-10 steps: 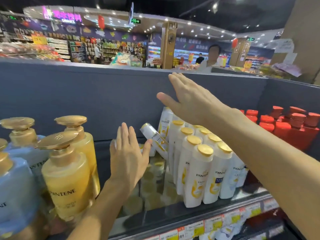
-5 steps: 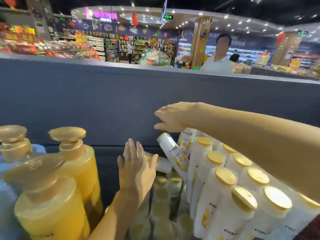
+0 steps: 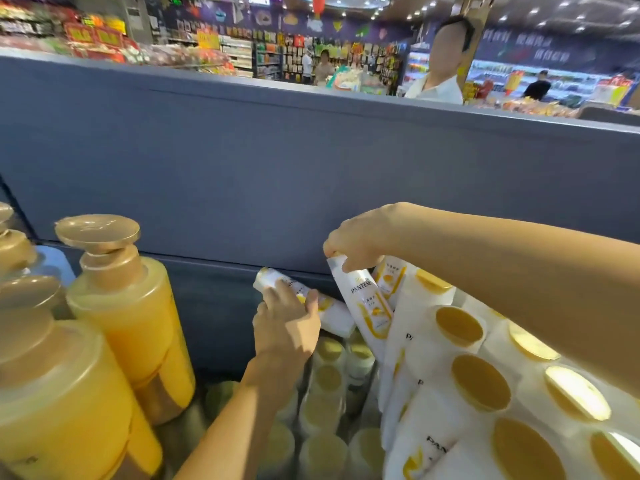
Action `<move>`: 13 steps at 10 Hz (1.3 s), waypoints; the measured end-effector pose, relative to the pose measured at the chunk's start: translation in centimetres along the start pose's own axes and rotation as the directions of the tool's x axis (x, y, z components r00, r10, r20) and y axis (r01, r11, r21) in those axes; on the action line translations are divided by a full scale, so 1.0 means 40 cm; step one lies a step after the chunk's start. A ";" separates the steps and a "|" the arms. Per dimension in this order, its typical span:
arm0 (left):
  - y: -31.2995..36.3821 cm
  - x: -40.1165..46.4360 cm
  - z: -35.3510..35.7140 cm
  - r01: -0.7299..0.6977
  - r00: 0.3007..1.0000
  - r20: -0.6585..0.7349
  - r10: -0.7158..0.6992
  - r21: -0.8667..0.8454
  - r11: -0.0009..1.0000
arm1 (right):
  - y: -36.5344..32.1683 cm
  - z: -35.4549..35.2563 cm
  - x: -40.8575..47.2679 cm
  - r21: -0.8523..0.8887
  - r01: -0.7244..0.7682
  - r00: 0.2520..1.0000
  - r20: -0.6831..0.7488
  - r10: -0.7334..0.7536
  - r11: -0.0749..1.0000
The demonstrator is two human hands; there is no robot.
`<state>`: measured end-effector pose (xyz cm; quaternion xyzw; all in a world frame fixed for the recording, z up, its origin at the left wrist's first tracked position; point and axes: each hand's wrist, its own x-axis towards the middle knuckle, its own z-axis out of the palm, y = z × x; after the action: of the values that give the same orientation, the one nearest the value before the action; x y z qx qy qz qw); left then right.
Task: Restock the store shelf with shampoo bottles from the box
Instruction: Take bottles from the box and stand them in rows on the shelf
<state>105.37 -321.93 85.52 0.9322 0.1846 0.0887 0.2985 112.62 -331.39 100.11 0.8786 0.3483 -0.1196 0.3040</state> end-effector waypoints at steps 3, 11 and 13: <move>0.031 0.077 0.021 0.278 0.953 -0.001 -0.301 -0.385 0.880 | 0.024 0.016 0.009 0.200 -0.001 0.998 -0.064 0.014 0.980; 0.113 0.002 -0.044 -0.099 0.993 -0.031 0.115 -0.754 0.649 | 0.117 -0.034 -0.122 0.445 -0.034 0.998 -0.039 0.058 0.895; 0.114 -0.011 -0.054 -0.233 0.969 -0.096 0.229 -0.668 0.707 | 0.138 -0.017 -0.149 0.513 -0.007 0.998 -0.052 0.040 0.858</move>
<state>105.69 -324.43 89.92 0.7759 0.0228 0.1889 0.6015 112.06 -337.36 105.66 0.9352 0.3023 -0.1775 0.0501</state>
